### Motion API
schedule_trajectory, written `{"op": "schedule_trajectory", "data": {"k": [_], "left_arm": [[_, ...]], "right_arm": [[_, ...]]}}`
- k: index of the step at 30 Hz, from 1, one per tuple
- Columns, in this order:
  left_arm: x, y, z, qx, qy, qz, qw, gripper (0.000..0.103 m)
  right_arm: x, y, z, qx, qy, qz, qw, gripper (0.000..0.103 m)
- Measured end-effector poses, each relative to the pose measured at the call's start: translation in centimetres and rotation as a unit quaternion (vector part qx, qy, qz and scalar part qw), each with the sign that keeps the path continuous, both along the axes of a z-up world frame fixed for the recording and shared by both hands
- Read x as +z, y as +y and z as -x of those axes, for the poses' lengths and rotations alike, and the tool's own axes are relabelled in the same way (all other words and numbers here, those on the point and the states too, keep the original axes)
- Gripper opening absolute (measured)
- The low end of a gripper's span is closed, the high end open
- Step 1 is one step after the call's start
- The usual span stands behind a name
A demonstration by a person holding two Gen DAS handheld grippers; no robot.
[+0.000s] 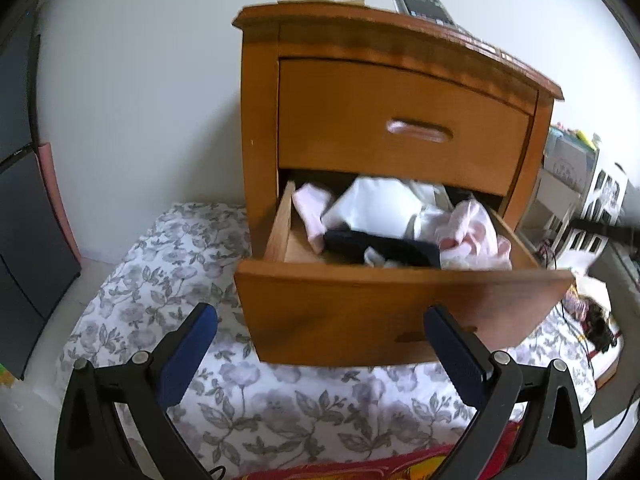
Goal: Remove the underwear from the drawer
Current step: 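Release the drawer handle with the left tool and back away, then reach the right tool into the drawer and grasp the pink cloth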
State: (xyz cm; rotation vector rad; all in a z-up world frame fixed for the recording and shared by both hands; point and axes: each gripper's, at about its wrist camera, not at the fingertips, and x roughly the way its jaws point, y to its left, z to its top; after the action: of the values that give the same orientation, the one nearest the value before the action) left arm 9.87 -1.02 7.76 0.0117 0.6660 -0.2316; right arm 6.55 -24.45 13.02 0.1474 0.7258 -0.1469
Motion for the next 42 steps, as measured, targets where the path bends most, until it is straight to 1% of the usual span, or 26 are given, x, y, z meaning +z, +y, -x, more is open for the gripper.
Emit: {"op": "schedule_trajectory", "data": {"k": [5, 11, 14, 20, 25, 28, 33, 37, 41, 42], "left_arm": [[-1.2, -0.6, 0.1, -0.011, 0.011, -0.034, 0.9993, 0.103], [-2.6, -0.7, -0.4, -0.016, 0.032, -0.033, 0.9988, 0.103], [-3.2, -0.8, -0.7, -0.02, 0.042, -0.033, 0.9984, 0.103], [-3.9, -1.4, -1.0, -0.026, 0.048, -0.044, 0.9975, 0.103], [-4.4, -1.9, -1.1, -0.03, 0.052, -0.058, 0.9965, 0.103], [-4.5, -2.3, -1.1, -0.032, 0.05, -0.067, 0.996, 0.103], [-4.7, -2.5, -1.2, -0.031, 0.051, -0.075, 0.9954, 0.103], [-4.8, -2.3, -1.5, -0.024, 0.053, -0.071, 0.9958, 0.103], [-4.9, -1.8, -1.8, -0.011, 0.054, -0.066, 0.9963, 0.103], [-4.9, -1.8, -1.9, -0.011, 0.056, -0.066, 0.9962, 0.103]], "right_arm": [[2.6, -0.3, -2.4, -0.002, -0.011, 0.01, 1.0, 0.103], [3.8, -0.5, -4.9, 0.006, -0.006, 0.029, 1.0, 0.103], [3.5, -0.7, -6.7, 0.01, 0.013, 0.037, 0.999, 0.103], [1.5, -1.3, -9.8, 0.015, 0.067, 0.019, 0.998, 0.103], [-1.9, -0.9, -11.9, 0.024, 0.118, 0.0, 0.993, 0.103], [-4.1, -0.3, -13.0, 0.034, 0.143, -0.004, 0.989, 0.1], [-6.6, 0.1, -14.1, 0.042, 0.169, -0.005, 0.985, 0.097], [-7.6, 0.0, -14.6, 0.046, 0.181, -0.005, 0.982, 0.093], [-7.8, 0.0, -14.9, 0.052, 0.177, -0.002, 0.983, 0.089], [-7.8, 0.0, -14.9, 0.055, 0.173, -0.003, 0.983, 0.085]]}}
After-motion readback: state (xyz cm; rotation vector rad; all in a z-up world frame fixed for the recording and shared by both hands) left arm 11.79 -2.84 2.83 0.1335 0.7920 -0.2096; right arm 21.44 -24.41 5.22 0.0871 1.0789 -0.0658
